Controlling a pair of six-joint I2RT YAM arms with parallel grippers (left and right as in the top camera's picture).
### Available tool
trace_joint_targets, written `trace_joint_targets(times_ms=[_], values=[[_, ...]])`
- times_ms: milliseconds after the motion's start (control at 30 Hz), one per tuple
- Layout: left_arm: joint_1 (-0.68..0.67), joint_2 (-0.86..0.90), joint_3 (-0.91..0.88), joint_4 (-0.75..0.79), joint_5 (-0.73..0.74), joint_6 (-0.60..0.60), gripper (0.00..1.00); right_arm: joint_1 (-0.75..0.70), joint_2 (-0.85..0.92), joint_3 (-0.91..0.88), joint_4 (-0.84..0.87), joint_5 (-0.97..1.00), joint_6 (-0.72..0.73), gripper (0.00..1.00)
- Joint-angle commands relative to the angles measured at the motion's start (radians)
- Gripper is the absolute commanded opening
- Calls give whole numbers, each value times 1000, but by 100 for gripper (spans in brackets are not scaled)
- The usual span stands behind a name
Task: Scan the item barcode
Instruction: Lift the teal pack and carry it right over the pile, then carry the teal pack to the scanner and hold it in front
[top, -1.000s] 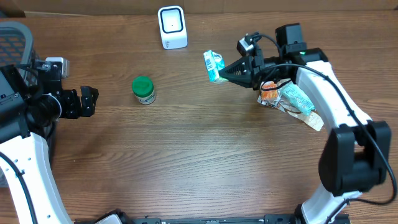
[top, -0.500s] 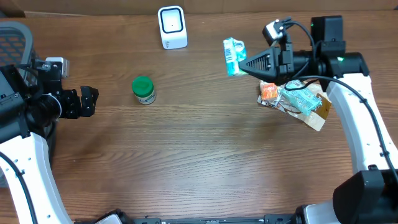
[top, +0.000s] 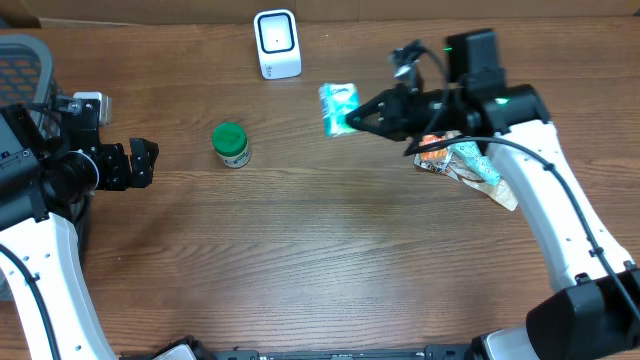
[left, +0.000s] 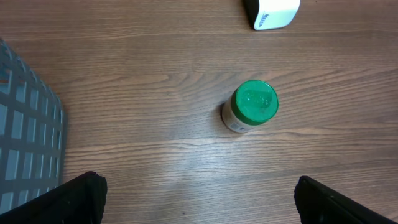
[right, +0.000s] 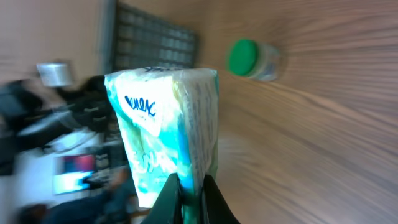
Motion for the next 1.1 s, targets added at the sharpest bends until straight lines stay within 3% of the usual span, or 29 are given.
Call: trace_joint_targets(times_ms=[0, 133, 267, 533, 700, 800, 1067], values=[[5, 3, 2, 2, 4, 8, 100, 53, 34, 184, -40, 345, -13, 4], [5, 3, 2, 2, 4, 8, 100, 142, 190, 502, -175, 628, -87, 4], [5, 3, 2, 2, 4, 8, 100, 238, 374, 742, -163, 937, -204, 4], [5, 3, 2, 2, 4, 8, 99, 362, 660, 766, 334, 1553, -722, 4], [5, 3, 2, 2, 4, 8, 100, 356, 835, 766, 658, 1590, -1057, 4], [5, 3, 2, 2, 4, 8, 99, 339, 911, 766, 783, 1547, -1169, 4], [5, 3, 2, 2, 4, 8, 100, 316, 962, 766, 813, 1352, -1230, 4]])
